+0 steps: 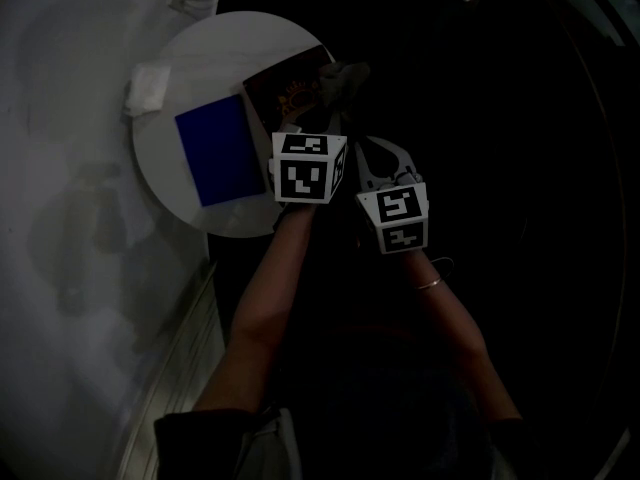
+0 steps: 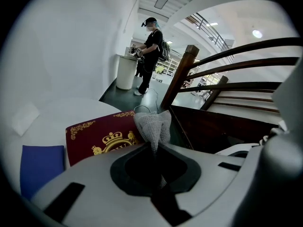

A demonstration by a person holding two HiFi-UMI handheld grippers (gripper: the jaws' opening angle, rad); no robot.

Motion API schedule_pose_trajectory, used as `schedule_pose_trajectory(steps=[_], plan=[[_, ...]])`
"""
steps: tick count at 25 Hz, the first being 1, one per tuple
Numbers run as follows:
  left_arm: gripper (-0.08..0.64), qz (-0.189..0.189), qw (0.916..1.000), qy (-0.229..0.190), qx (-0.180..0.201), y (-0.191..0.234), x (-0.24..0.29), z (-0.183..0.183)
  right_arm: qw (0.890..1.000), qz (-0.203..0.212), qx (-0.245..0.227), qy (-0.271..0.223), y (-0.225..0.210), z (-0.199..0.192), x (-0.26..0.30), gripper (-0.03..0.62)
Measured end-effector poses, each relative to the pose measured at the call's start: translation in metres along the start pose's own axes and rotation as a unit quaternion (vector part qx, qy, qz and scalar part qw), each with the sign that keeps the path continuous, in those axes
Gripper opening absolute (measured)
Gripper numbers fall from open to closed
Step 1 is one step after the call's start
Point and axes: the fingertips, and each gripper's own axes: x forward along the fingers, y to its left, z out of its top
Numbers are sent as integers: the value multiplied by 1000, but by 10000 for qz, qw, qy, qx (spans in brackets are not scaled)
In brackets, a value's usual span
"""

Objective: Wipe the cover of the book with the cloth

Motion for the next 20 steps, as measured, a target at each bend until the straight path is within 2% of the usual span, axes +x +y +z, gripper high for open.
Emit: schedule_pose_trajectory(steps=[6, 11, 20], plan=[[34, 95, 9997, 227, 23, 11, -5, -16, 9998, 80, -126, 97, 4, -1, 3, 29], [34, 232, 9995, 201, -55, 27, -16, -27, 9992, 218, -295, 171, 18, -4, 12, 29], [34, 657, 9966, 145, -473, 60, -43, -45, 9958, 606, -623, 289, 42, -2, 20, 29]])
